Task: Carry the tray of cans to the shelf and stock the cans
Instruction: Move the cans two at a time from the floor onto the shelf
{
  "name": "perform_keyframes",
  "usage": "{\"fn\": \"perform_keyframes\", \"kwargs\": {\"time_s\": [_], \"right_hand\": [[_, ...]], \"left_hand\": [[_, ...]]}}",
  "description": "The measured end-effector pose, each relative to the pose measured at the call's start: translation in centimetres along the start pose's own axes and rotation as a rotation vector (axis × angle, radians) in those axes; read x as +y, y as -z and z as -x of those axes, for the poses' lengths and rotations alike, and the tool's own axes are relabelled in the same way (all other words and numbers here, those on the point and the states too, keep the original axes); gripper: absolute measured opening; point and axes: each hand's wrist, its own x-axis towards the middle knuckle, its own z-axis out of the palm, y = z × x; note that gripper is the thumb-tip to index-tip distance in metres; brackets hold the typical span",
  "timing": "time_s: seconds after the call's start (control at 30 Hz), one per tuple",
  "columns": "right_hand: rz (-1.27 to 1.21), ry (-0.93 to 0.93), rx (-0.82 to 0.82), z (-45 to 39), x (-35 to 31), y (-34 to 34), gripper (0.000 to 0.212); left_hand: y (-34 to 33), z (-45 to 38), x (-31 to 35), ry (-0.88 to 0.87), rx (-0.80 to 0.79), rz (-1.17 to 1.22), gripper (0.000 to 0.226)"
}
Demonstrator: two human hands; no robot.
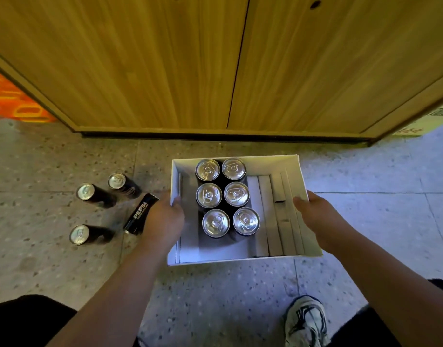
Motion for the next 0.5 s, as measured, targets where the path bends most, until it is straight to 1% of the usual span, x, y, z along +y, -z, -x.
{"fn": "perform_keyframes", "kwargs": {"time_s": [0.17, 0.3, 0.4, 0.5], "right_hand": [[-0.016, 0.002, -0.014, -5.1, 3.1, -3.8, 0.034], [-0.03, -0.01, -0.049, -6.9, 4.9, -5.9, 0.029], [-0.017, 0.01, -0.047, -7.7, 5.5, -6.9, 0.033], [0.009, 0.028, -0.051, -8.8, 5.4, -8.0, 0.034]], "left_hand": [[-4.5, -5.1, -4.3, 0.014, -0.014, -0.018, 0.037], [-5.9, -7.5, -6.6, 0.045, -0.053, -0.048, 0.044], [-6.5, -8.5, -7.9, 0.021, -0.054, -0.024, 0.041], [-7.1, -8.9, -9.3, 0.045, -0.037, 0.013, 0.037]]}}
